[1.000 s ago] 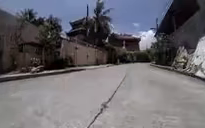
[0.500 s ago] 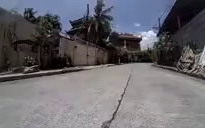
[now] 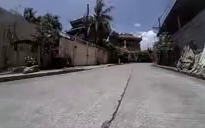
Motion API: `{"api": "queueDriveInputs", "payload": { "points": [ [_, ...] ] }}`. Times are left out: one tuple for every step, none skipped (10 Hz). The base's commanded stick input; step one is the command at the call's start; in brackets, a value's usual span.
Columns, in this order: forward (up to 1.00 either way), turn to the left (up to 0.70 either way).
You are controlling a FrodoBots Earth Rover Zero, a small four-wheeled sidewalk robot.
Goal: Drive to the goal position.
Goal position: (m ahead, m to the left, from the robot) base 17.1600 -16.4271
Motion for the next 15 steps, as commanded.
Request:
{"api": "queueDriveInputs", "payload": {
  "points": [
    [1.00, -0.26],
    [1.00, -0.26],
    [1.00, -0.26],
    [1.00, -0.26],
    [1.00, -0.26],
    [1.00, -0.26],
    [1.00, -0.26],
    [1.00, -0.26],
    [1.00, -0.26],
    [1.00, -0.26],
    [1.00, -0.26],
    [1.00, -0.26],
    [1.00, -0.26],
    [1.00, -0.26],
    [1.00, -0.26]
  ]
}}
